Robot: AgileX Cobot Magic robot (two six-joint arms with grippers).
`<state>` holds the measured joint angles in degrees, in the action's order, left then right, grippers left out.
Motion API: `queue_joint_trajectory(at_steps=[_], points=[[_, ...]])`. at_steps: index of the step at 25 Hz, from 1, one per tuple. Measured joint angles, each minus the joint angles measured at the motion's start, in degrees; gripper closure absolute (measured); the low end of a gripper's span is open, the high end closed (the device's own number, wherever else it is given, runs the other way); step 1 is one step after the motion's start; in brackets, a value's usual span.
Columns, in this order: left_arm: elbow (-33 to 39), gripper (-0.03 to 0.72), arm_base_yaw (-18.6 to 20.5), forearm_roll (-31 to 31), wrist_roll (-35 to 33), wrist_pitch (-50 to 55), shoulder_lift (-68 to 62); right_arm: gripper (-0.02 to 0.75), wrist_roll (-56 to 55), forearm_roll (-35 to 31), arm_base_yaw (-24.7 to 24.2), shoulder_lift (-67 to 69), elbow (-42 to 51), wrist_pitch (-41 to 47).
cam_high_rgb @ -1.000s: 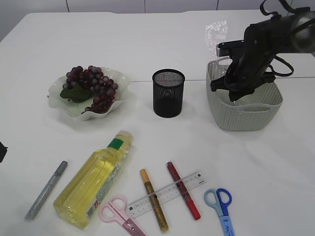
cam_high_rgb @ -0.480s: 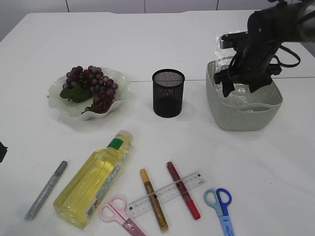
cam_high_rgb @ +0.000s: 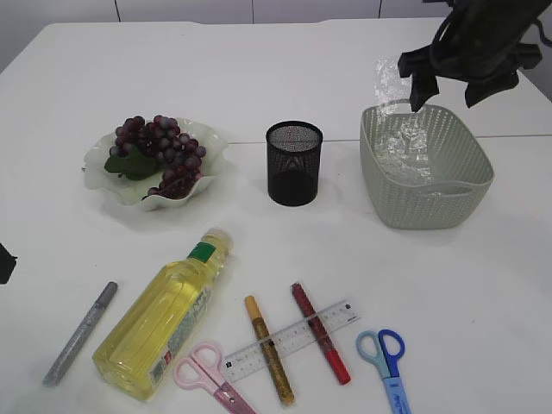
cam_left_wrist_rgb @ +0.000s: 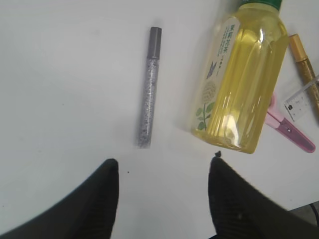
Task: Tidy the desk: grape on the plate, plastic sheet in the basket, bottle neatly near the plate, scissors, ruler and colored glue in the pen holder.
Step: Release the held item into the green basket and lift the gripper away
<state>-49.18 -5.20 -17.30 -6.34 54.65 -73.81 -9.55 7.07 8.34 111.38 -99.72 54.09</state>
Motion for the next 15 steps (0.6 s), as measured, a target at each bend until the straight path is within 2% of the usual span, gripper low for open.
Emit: queue_joint_trajectory(at_steps=[4,15], points=[[0.0,0.265,0.0,-0.1,0.0,0.0,0.0,0.160,0.0,-1.2,0.0,-5.5,4.6,2.2],[0.0,0.265,0.0,-1.7,-1.0,1.8,0.0,0.160,0.0,-5.9,0.0,-26.8,30.7,0.7]])
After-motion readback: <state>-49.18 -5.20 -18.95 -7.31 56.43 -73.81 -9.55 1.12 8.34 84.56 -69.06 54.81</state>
